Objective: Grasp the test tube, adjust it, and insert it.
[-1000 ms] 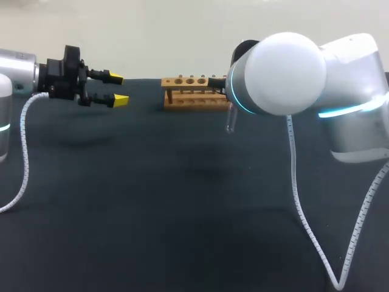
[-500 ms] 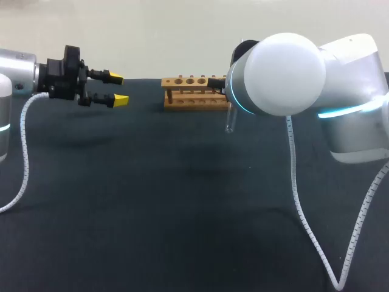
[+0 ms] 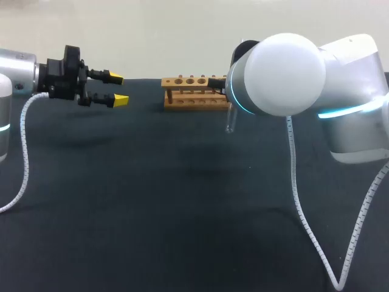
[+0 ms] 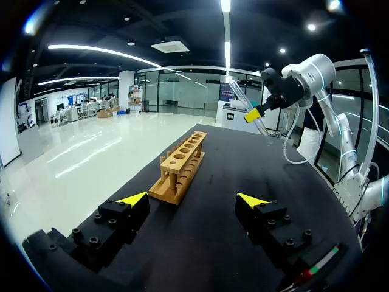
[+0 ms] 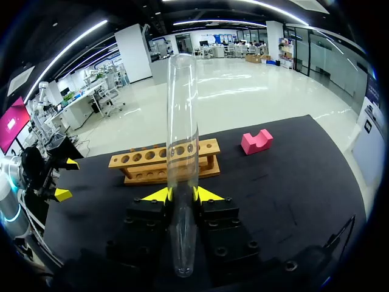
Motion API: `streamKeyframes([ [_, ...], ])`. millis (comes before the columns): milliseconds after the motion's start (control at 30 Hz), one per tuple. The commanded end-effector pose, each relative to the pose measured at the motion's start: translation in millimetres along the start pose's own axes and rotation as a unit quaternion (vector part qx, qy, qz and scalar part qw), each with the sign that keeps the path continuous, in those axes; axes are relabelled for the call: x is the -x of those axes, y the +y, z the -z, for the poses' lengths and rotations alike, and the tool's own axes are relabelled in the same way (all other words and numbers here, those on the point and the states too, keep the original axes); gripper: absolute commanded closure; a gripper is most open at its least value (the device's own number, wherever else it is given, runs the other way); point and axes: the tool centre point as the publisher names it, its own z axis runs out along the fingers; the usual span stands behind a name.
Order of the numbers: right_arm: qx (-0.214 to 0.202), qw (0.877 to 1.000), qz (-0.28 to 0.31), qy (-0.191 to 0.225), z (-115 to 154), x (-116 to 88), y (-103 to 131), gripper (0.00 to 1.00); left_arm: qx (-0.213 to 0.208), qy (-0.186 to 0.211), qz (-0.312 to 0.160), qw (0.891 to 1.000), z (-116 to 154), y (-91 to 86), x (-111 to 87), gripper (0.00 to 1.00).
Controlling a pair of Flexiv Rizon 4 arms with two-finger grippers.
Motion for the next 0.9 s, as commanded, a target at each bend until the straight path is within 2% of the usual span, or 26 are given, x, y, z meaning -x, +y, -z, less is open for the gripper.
streamKeyframes([
  [33, 0.002, 1.000, 0.000, -0.003, 0.0, -1.1, -1.1, 1.00, 0.002, -0.002, -0.002, 1.000, 0.7, -2.0, -1.2, 0.00],
  [267, 0.002, 1.000, 0.002, -0.009, -2.4, -0.4, 0.0, 1.00, 0.002, -0.002, -0.002, 1.000, 0.7, -2.0, -1.2, 0.00],
  [900, 0.010, 0.991, 0.009, -0.135, -19.1, 29.0, 14.0, 1.00, 0.002, -0.002, -0.002, 1.000, 0.7, -2.0, -1.2, 0.00],
])
